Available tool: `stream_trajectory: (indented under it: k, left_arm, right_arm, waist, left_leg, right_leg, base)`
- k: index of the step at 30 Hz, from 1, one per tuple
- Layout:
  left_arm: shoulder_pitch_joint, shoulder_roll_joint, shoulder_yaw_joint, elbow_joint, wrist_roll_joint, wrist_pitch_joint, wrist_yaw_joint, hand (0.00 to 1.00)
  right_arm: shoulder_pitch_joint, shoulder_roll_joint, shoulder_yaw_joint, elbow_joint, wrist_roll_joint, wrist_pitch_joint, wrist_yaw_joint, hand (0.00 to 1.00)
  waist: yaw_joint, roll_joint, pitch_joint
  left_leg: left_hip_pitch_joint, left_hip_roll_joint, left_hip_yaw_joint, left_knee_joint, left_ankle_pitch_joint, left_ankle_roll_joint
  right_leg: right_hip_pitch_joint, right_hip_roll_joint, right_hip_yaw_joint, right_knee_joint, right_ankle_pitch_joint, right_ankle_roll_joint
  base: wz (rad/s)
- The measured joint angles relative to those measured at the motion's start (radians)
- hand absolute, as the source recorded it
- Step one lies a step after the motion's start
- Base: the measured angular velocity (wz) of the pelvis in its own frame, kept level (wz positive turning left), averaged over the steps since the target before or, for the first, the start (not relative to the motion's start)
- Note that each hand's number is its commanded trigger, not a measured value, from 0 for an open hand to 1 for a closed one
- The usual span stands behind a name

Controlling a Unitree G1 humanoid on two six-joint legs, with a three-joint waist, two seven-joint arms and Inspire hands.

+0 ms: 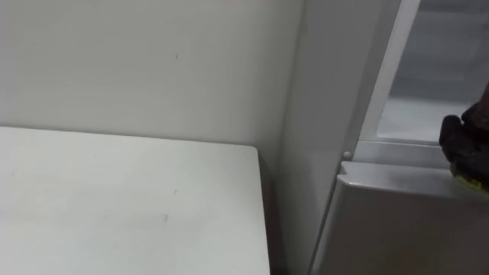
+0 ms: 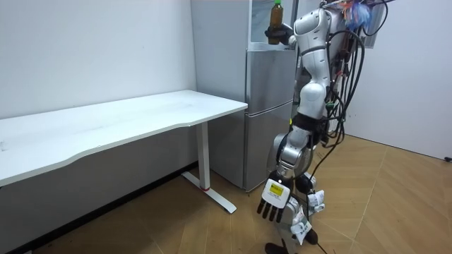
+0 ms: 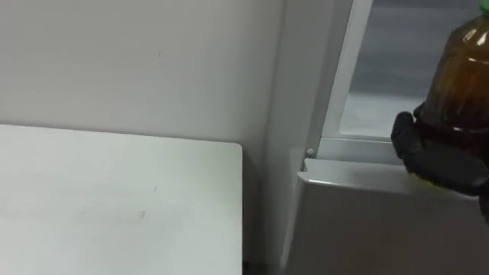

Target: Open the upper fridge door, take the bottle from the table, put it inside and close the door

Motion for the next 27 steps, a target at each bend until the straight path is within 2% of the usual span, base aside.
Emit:
stream_trajectory:
  k: [4, 7, 8, 10, 12, 14, 19, 20, 24, 27]
  left_arm:
    - [-0.005, 0.001, 0.0, 0.0, 0.0, 0.0, 0.0, 0.0]
    - [-0.009, 0.003, 0.001, -0.001, -0.001, 0.0, 0.0, 0.0]
    - [-0.009, 0.005, 0.004, -0.003, 0.0, 0.0, 0.0, 0.0]
    - [-0.008, 0.005, 0.009, -0.004, -0.001, 0.001, -0.001, 0.0]
    - [0.002, 0.006, 0.009, -0.007, 0.0, 0.019, -0.001, 0.0]
    - [0.007, 0.009, 0.009, -0.009, 0.0, 0.03, -0.001, 0.0]
    - [0.012, 0.021, 0.02, -0.037, 0.016, 0.04, -0.003, 0.0]
    - [0.018, 0.022, 0.021, -0.049, 0.016, 0.04, -0.004, 0.0]
    - [0.036, 0.027, 0.021, -0.085, 0.015, 0.039, -0.002, 0.0]
    - [0.056, 0.027, 0.021, -0.092, 0.016, 0.045, 0.0, 0.0]
  right_arm:
    - [-0.023, 0.0, 0.0, 0.059, 0.003, 0.014, 0.0, 1.0]
    - [-0.076, -0.003, 0.001, 0.141, 0.039, 0.018, -0.024, 1.0]
    - [-0.093, -0.011, 0.001, 0.171, 0.049, 0.018, -0.034, 1.0]
    - [-0.126, -0.036, 0.003, 0.222, 0.049, 0.019, -0.042, 1.0]
    - [-0.15, -0.066, 0.02, 0.262, 0.044, 0.038, -0.062, 1.0]
    - [-0.159, -0.089, 0.041, 0.298, 0.044, 0.039, -0.066, 1.0]
    - [-0.211, -0.121, 0.043, 0.374, 0.033, 0.081, -0.101, 1.0]
    - [-0.222, -0.134, 0.043, 0.374, 0.033, 0.094, -0.104, 1.0]
    - [-0.263, -0.199, 0.047, 0.376, 0.037, 0.098, -0.117, 1.0]
    - [-0.294, -0.21, 0.047, 0.375, 0.052, 0.098, -0.136, 1.0]
  waist:
    - [0.009, -0.001, 0.0011]
    - [0.013, -0.005, 0.0018]
    - [0.015, -0.008, -0.0018]
    - [0.022, -0.01, -0.0006]
    - [0.026, -0.013, -0.0017]
    - [0.025, -0.018, -0.002]
    - [0.024, -0.038, -0.0069]
    - [0.022, -0.039, -0.0081]
    - [0.026, -0.033, -0.012]
    - [0.026, -0.028, -0.0139]
  left_leg:
    - [-0.002, 0.0, 0.001, 0.0, 0.0, 0.0]
    - [-0.006, 0.0, -0.002, 0.0, 0.0, 0.0]
    - [-0.013, 0.0, -0.005, 0.001, 0.0, 0.0]
    - [-0.016, 0.0, -0.005, 0.003, 0.0, 0.0]
    - [-0.016, 0.001, -0.007, 0.003, 0.0, 0.0]
    - [-0.018, 0.001, -0.008, 0.006, 0.0, 0.0]
    - [-0.037, 0.001, -0.013, 0.018, 0.0, 0.0]
    - [-0.042, 0.002, -0.015, 0.022, 0.0, 0.0]
    - [-0.047, 0.002, -0.029, 0.026, 0.0, 0.0]
    - [-0.035, 0.003, -0.036, 0.024, 0.0, -0.001]
  right_leg:
    - [-0.003, 0.0, 0.001, 0.005, 0.0, 0.0]
    - [-0.004, -0.001, -0.008, 0.005, 0.0, 0.0]
    - [-0.011, -0.002, -0.017, 0.007, 0.0, 0.0]
    - [-0.017, -0.002, -0.018, 0.012, 0.0, 0.0]
    - [-0.016, -0.002, -0.019, 0.012, 0.0, 0.0]
    - [-0.016, -0.002, -0.021, 0.012, 0.0, 0.0]
    - [-0.027, -0.003, -0.029, 0.014, 0.0, 0.0]
    - [-0.03, -0.003, -0.034, 0.015, 0.0, 0.0]
    - [-0.028, -0.004, -0.047, 0.015, 0.0, -0.001]
    - [-0.015, -0.003, -0.057, 0.014, 0.0, -0.001]
  base:
    - [0.0]
    - [0.04]
    - [0.04]
    - [0.0]
    - [0.0]
    - [0.02]
    - [0.02]
    - [0.06]
    - [0.08]
    - [0.05]
